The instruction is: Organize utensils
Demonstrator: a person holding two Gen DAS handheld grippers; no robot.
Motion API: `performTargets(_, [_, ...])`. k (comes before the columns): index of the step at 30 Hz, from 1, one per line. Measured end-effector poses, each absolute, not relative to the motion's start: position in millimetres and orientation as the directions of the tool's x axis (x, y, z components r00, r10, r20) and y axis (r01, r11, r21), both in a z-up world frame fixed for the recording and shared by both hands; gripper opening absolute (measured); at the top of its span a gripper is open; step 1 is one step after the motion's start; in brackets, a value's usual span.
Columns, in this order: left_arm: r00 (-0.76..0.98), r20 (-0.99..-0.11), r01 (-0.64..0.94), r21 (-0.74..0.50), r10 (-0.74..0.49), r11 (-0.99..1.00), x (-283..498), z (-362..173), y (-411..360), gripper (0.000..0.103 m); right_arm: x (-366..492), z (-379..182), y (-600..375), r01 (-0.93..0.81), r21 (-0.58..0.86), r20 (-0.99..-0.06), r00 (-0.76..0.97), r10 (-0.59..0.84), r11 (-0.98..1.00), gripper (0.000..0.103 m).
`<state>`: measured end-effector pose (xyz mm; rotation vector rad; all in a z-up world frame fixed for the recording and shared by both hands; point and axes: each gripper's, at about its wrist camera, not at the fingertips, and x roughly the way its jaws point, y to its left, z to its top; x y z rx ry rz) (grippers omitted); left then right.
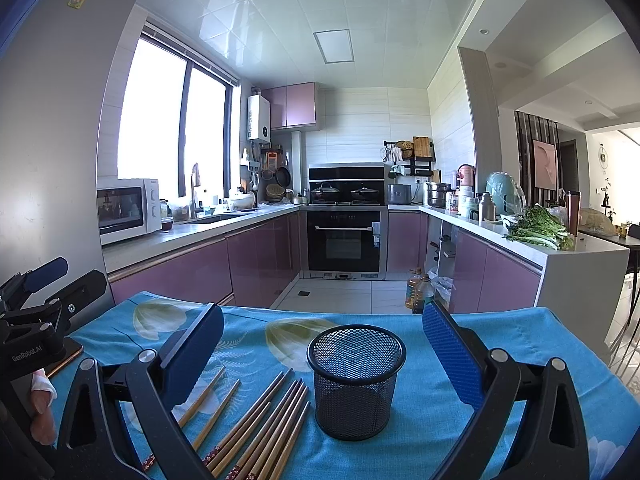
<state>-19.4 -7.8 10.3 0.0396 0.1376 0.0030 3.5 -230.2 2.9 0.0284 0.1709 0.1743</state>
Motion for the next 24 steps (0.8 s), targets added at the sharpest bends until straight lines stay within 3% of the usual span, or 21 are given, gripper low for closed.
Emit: performTargets(24, [0.988,-0.153,0.012,0.046,-0.005,0.999,-15.7,4.7,-9.7,0.097,5.5,1.6,-227.9,-0.191,0.05,-0.193,0.961,0.197,0.98,0.096])
